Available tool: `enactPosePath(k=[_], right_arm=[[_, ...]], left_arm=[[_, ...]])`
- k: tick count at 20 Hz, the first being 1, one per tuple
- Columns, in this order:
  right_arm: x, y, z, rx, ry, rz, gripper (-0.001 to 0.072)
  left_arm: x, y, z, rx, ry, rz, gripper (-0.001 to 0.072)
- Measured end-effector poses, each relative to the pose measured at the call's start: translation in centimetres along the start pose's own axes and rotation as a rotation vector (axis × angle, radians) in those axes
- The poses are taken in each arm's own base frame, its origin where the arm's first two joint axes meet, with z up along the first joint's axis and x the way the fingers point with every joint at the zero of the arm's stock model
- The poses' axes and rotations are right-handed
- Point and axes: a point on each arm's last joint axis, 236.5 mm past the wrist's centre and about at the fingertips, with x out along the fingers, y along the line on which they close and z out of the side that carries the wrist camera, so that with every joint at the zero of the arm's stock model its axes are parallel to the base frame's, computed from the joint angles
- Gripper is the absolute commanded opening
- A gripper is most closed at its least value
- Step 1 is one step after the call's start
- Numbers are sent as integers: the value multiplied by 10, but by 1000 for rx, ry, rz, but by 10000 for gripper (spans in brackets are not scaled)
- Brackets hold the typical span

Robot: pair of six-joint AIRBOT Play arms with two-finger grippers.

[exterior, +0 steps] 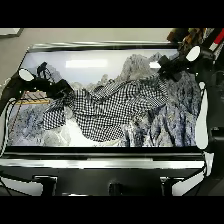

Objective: Fold the clothes and pants, and hang the long-sleeved shirts on hangers.

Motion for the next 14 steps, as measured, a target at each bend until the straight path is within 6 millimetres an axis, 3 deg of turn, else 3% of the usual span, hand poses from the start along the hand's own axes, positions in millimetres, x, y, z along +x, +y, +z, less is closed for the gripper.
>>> enactPosePath(k=[4,6,8,11,14], right_arm=[[-44,-44,-3,-162,59,-99,546],[-65,-73,-12,-180,103,-145,547],[-74,-95,-33,-154,158,-153,567],[-55,-99,-91,-92,268,-77,567],[-10,-86,-154,-17,349,21,567]], left_arm=[[-44,19,1,-38,-26,16,676],[-64,36,-12,-71,-36,40,676],[-70,54,-39,-115,-24,62,676],[-57,59,-78,-191,-8,26,675],[-33,46,-104,-238,3,-30,675]])
